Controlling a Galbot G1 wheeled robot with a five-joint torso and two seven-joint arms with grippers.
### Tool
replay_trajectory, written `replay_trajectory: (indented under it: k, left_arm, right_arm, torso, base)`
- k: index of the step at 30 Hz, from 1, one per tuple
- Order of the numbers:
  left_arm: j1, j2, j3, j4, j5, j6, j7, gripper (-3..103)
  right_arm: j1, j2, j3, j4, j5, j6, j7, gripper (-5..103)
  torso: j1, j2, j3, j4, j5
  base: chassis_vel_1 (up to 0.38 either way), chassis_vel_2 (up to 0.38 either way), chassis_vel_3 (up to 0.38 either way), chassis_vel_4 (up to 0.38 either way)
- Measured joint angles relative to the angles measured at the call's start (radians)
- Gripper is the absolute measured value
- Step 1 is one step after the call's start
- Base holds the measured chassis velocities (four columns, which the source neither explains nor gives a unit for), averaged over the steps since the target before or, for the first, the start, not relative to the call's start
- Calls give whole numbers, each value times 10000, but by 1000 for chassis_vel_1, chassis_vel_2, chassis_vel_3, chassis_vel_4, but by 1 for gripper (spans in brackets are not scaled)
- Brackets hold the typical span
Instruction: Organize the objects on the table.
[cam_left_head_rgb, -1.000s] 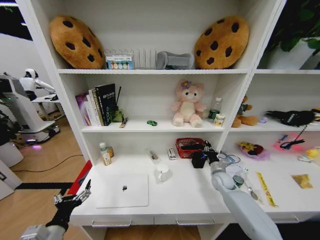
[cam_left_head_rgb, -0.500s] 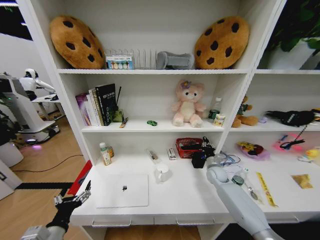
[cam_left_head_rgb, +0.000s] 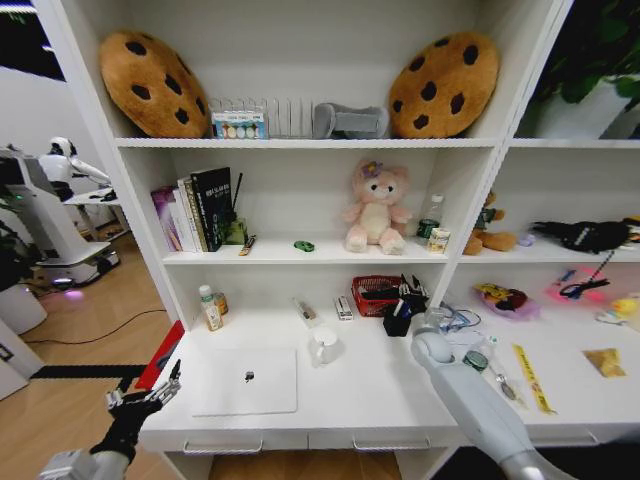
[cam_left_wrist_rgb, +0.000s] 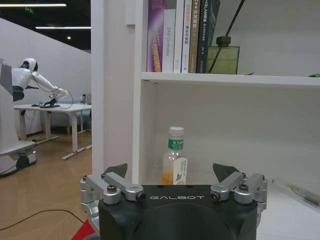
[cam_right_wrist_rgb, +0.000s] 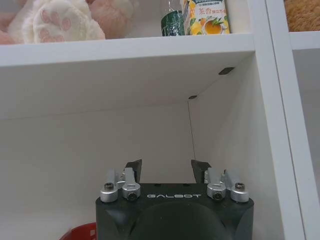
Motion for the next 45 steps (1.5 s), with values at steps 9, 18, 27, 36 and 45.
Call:
replay_trajectory:
  k: [9, 18, 27, 36, 45]
  left_arm:
    - [7, -87, 63, -45, 62, 2, -16, 97]
    - [22, -232, -126, -172, -6, -9, -41, 97]
    - [54, -298, -76, -574, 23, -7, -10, 98]
    - [604, -249, -99, -1638, 210, 60, 351, 100]
    - [930, 62, -319, -1706, 170, 226, 392, 100]
  right_arm:
    - [-2268, -950, 932, 3441, 1274, -1461, 12, 91]
    - [-5883, -1222, 3027, 6892, 131, -2698, 512, 100]
    - [-9752, -304, 5002, 9111, -652, -2496, -1158, 100]
    - [-10749, 597, 4977, 9441, -1574, -1711, -1861, 100]
    - [-10821, 831, 4719, 9697, -1810, -1616, -1888, 100]
  torso:
    - [0, 2, -1, 1, 0]
    - [-1, 2, -1, -5, 4]
    - [-2, 3, -2, -5, 0]
    - [0, 1, 0, -1, 3]
    - [1, 0, 0, 0, 2]
  base:
    - [0, 0, 0, 0]
    - [0, 0, 0, 0]
    - [0, 0, 0, 0]
    - [0, 0, 0, 0]
    - [0, 0, 0, 0]
